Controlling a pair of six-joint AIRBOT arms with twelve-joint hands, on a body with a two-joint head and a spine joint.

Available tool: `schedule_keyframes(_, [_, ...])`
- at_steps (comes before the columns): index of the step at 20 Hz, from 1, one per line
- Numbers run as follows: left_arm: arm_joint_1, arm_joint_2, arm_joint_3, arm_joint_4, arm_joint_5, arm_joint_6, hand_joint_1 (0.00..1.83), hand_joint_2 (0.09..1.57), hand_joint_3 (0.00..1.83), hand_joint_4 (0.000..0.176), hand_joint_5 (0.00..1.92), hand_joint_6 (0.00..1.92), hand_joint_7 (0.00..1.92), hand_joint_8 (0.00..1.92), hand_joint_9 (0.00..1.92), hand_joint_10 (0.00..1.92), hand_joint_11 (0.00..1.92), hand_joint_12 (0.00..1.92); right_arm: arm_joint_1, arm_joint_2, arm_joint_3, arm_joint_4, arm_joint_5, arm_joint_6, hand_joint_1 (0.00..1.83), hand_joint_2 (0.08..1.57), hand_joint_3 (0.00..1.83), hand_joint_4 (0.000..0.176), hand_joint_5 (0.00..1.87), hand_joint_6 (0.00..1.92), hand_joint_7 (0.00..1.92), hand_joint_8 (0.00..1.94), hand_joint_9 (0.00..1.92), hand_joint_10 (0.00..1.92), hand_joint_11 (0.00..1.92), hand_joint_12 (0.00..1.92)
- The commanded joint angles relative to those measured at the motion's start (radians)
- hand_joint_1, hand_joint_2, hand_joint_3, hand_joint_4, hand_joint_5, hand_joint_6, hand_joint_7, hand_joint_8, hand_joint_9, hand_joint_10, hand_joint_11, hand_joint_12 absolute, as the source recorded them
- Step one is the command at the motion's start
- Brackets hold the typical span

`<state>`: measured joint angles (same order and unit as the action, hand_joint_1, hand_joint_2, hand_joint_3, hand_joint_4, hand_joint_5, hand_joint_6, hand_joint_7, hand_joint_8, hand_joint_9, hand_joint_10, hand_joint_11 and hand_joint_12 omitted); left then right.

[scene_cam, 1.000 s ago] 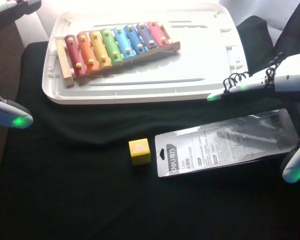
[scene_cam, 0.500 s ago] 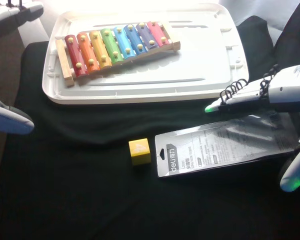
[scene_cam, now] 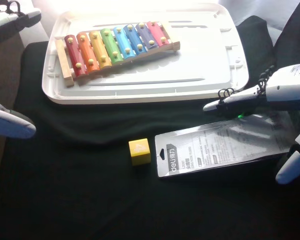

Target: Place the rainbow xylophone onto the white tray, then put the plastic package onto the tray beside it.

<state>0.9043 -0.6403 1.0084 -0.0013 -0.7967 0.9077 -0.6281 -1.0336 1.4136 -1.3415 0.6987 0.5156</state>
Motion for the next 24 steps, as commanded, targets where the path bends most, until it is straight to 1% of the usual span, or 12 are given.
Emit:
schedule_keyframes(1, [-0.003,-0.001,0.002,-0.034,-0.128,0.001,0.67,0.63,0.0,0.0,0.0,0.0,0.0,0.0,0.0,0.0,0.0,0.0,0.003,-0.005,0.004,0.052,0.035,0.006,0.86,0.74,0.0,0.0,0.09,0.0,0.24,0.0,0.42,0.0,0.41,0.68])
schedule_keyframes(3, [0.009,-0.002,0.002,-0.042,-0.136,0.001,0.7,0.62,0.0,0.011,0.0,0.0,0.0,0.0,0.0,0.0,0.0,0.0,0.002,-0.009,0.009,0.052,0.032,0.006,0.9,0.74,0.0,0.0,0.09,0.0,0.23,0.0,0.43,0.0,0.36,0.74])
schedule_keyframes(7, [0.02,-0.003,0.002,-0.048,-0.143,0.001,0.77,0.63,0.0,0.0,0.0,0.0,0.0,0.0,0.0,0.0,0.0,0.0,0.002,-0.01,0.014,0.052,0.025,0.006,0.93,0.76,0.0,0.0,0.11,0.0,0.22,0.0,0.39,0.0,0.39,0.48])
schedule_keyframes(10, [0.025,-0.004,0.002,-0.052,-0.146,0.0,0.81,0.62,0.0,0.0,0.0,0.0,0.0,0.0,0.0,0.0,0.0,0.0,0.002,-0.015,0.019,0.053,0.024,0.006,0.98,0.77,0.0,0.0,0.14,0.01,0.24,0.01,0.45,0.02,0.48,0.5])
schedule_keyframes(12, [0.033,-0.006,0.002,-0.056,-0.15,0.0,0.81,0.62,0.0,0.0,0.0,0.0,0.0,0.0,0.0,0.0,0.0,0.0,0.003,-0.021,0.024,0.054,0.024,0.006,1.03,0.83,0.0,0.0,0.17,0.0,0.28,0.0,0.5,0.01,0.45,0.69])
schedule_keyframes(13, [0.037,-0.008,0.002,-0.059,-0.153,0.0,0.81,0.61,0.0,0.007,0.0,0.0,0.0,0.0,0.0,0.0,0.0,0.0,0.003,-0.023,0.026,0.056,0.024,0.006,1.04,0.85,0.0,0.0,0.2,0.0,0.34,0.0,0.6,0.03,0.49,0.93])
schedule_keyframes(14, [0.039,-0.009,0.002,-0.061,-0.155,0.0,0.78,0.61,0.0,0.002,0.0,0.0,0.0,0.0,0.0,0.0,0.0,0.0,0.003,-0.023,0.029,0.059,0.024,0.006,1.05,0.89,0.0,0.0,0.25,0.0,0.52,0.04,0.74,0.07,0.51,1.18])
schedule_keyframes(15, [0.041,-0.009,0.002,-0.062,-0.157,0.0,0.77,0.61,0.0,0.0,0.0,0.0,0.0,0.0,0.0,0.0,0.0,0.0,0.003,-0.023,0.031,0.061,0.024,0.006,1.07,0.91,0.0,0.0,0.29,0.0,0.57,0.02,0.78,0.08,0.52,1.26])
schedule_keyframes(16, [0.043,-0.01,0.002,-0.063,-0.158,0.0,0.76,0.6,0.0,0.0,0.0,0.0,0.0,0.0,0.0,0.0,0.0,0.0,0.003,-0.023,0.033,0.061,0.024,0.006,1.06,0.92,0.0,0.0,0.36,0.01,0.6,0.01,0.75,0.05,0.47,1.11])
schedule_keyframes(18, [0.046,-0.011,0.002,-0.066,-0.16,0.0,0.77,0.6,0.0,0.0,0.0,0.0,0.0,0.0,0.0,0.0,0.0,0.0,0.003,-0.023,0.034,0.061,0.024,0.006,1.08,0.94,0.01,0.0,0.45,0.02,0.69,0.02,0.84,0.07,0.52,1.2])
schedule_keyframes(21, [0.054,-0.014,0.002,-0.07,-0.164,0.0,0.77,0.61,0.0,0.0,0.0,0.0,0.0,0.0,0.0,0.0,0.0,0.0,0.003,-0.023,0.037,0.064,0.024,0.006,1.07,0.97,0.0,0.0,0.5,0.0,0.82,0.02,0.88,0.05,0.52,1.1])
schedule_keyframes(24, [0.058,-0.017,0.002,-0.073,-0.165,0.0,0.76,0.6,0.0,0.0,0.0,0.0,0.0,0.0,0.0,0.0,0.0,0.0,0.003,-0.023,0.039,0.065,0.024,0.006,1.1,0.96,0.0,0.0,0.54,0.0,0.93,0.02,0.99,0.11,0.58,1.25])
